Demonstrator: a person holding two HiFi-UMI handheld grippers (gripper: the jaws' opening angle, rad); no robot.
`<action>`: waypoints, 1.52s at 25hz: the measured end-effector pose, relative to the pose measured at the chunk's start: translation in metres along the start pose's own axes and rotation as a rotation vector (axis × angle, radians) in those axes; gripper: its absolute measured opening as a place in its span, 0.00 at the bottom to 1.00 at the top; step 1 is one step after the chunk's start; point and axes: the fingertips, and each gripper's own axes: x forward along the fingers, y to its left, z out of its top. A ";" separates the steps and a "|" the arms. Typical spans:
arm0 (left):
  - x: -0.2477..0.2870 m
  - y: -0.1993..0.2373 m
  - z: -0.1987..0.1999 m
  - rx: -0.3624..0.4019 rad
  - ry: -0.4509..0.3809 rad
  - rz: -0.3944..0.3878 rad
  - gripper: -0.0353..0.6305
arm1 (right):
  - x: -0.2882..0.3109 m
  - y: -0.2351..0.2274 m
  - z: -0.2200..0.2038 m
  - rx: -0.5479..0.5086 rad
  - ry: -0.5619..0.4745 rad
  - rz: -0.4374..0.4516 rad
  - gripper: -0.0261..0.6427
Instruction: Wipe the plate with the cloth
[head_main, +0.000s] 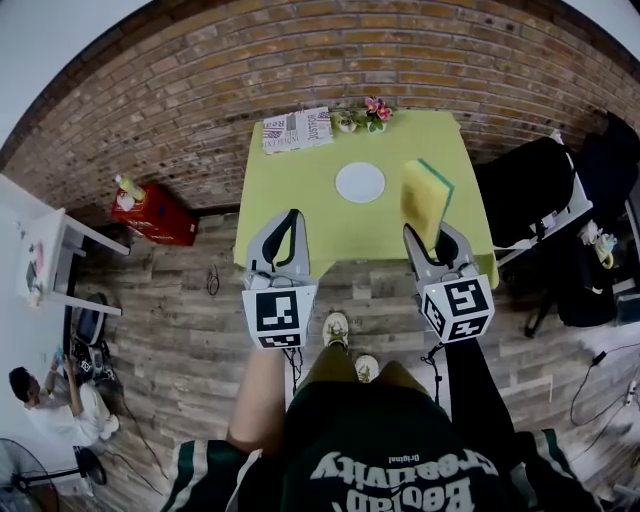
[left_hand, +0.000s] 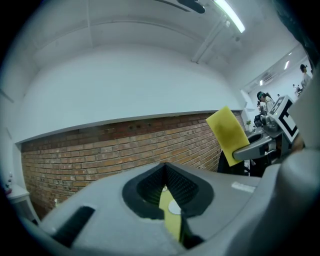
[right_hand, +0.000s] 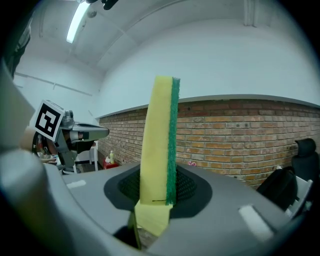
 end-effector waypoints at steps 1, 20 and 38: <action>0.003 0.000 -0.002 -0.005 0.003 -0.003 0.06 | 0.003 0.000 -0.003 0.000 0.007 0.003 0.24; 0.143 0.033 -0.022 -0.024 -0.007 -0.089 0.06 | 0.122 -0.072 -0.010 0.025 0.062 -0.076 0.23; 0.275 0.075 -0.075 -0.003 0.026 -0.243 0.06 | 0.274 -0.093 -0.053 0.225 0.318 -0.089 0.23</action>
